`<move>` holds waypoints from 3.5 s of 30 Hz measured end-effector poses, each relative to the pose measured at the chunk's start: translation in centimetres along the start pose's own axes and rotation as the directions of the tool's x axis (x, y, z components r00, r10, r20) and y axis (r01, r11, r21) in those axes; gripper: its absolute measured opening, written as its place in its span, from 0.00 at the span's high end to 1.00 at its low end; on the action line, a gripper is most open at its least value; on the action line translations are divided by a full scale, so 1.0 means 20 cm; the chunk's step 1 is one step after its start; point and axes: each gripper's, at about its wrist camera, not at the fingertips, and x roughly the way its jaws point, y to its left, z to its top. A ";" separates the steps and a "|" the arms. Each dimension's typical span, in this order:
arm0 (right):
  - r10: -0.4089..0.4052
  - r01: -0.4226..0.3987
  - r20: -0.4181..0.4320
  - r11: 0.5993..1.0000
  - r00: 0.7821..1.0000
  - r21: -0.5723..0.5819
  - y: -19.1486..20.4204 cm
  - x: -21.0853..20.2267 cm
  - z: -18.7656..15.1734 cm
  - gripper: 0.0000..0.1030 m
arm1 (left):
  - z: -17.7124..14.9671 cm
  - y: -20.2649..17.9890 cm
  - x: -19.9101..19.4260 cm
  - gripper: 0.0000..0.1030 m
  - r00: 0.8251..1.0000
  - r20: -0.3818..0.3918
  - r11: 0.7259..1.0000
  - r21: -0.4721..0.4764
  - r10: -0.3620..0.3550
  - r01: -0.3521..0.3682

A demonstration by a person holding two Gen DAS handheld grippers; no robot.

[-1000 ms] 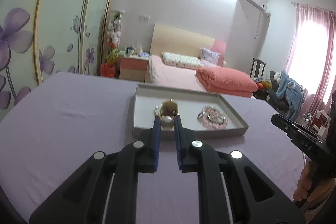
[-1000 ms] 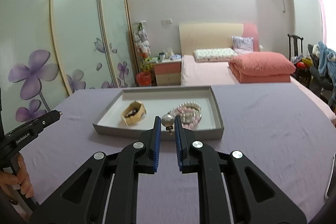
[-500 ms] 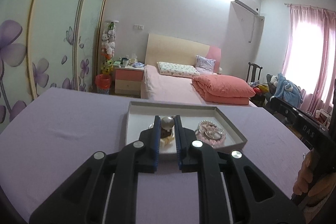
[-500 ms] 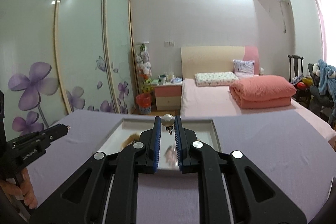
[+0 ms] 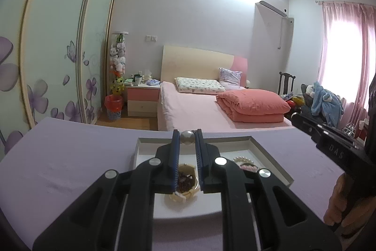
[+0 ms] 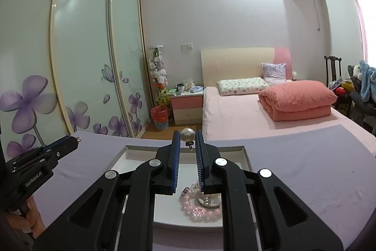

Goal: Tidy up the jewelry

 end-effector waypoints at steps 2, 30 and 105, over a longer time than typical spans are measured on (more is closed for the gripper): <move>-0.002 0.002 -0.003 1.000 1.000 -0.007 0.01 0.03 -0.01 0.86 | 0.01 0.01 0.04 0.86 1.000 0.000 1.000 -0.006 0.000 0.000; 0.027 -0.025 -0.094 0.999 0.995 0.028 0.00 0.32 -0.14 0.86 | -0.14 0.09 0.38 0.86 0.998 -0.047 0.999 -0.029 -0.031 0.030; -0.012 0.013 -0.044 1.000 0.999 0.026 -0.04 -0.26 -0.22 0.39 | -0.16 0.04 -0.16 0.29 0.999 -0.026 0.999 0.034 0.030 -0.029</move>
